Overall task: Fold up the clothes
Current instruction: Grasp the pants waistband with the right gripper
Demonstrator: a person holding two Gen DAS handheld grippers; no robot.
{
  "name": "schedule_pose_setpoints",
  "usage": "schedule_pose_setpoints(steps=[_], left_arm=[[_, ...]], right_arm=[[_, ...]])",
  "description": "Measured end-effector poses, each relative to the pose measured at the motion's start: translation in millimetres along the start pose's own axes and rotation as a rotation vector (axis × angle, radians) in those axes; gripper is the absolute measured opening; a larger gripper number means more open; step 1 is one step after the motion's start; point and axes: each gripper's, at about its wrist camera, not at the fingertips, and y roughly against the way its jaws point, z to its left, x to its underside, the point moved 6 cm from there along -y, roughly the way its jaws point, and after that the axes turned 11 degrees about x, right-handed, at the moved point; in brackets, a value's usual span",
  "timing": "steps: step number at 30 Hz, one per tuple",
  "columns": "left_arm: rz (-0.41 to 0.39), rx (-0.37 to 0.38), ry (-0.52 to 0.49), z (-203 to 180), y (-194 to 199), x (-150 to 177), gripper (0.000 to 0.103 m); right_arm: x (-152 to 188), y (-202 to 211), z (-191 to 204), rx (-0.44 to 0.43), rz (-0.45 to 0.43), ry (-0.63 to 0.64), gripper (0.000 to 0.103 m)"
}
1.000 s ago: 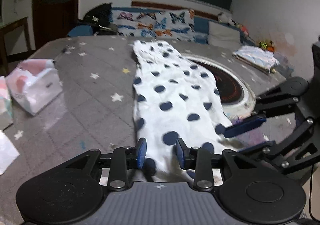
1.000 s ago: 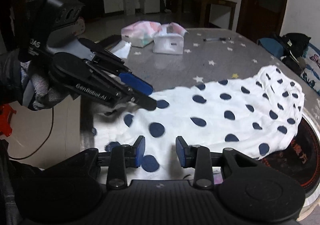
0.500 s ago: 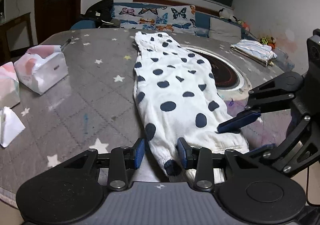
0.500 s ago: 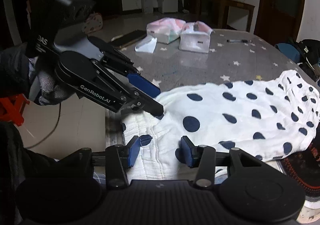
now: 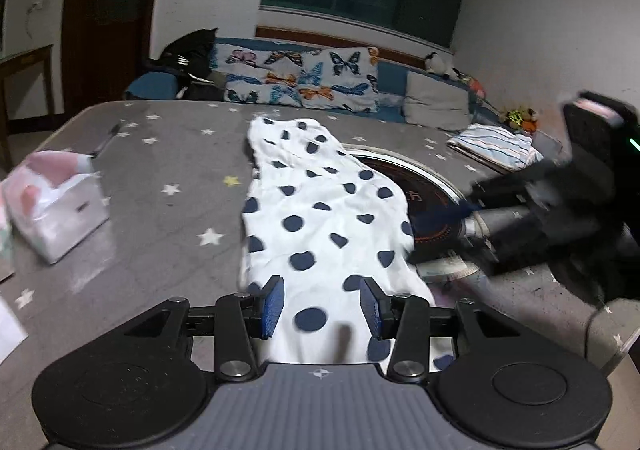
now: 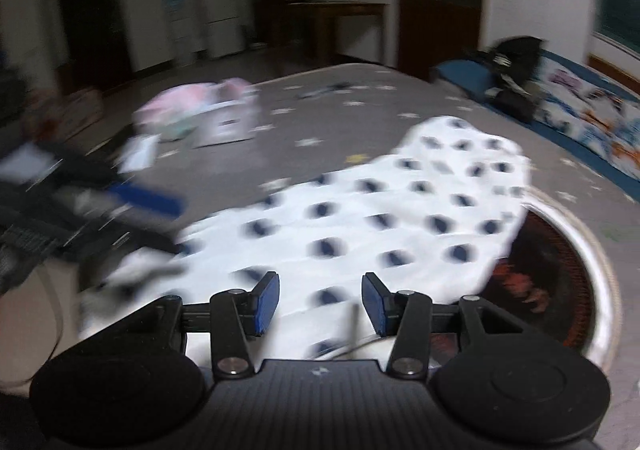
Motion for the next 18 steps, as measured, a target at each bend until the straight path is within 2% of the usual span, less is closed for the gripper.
schedule_pose_setpoints(steps=[4, 11, 18], left_arm=[[0.047, 0.025, 0.003, 1, -22, 3, 0.045], [0.096, 0.041, 0.038, 11, -35, 14, 0.045], [0.099, 0.066, 0.074, 16, -35, 17, 0.046]], right_arm=[[-15, -31, -46, 0.075, 0.005, -0.08, 0.046], [-28, -93, -99, 0.094, 0.056, -0.216, 0.045], [-38, -126, -132, 0.185, 0.092, -0.224, 0.044]])
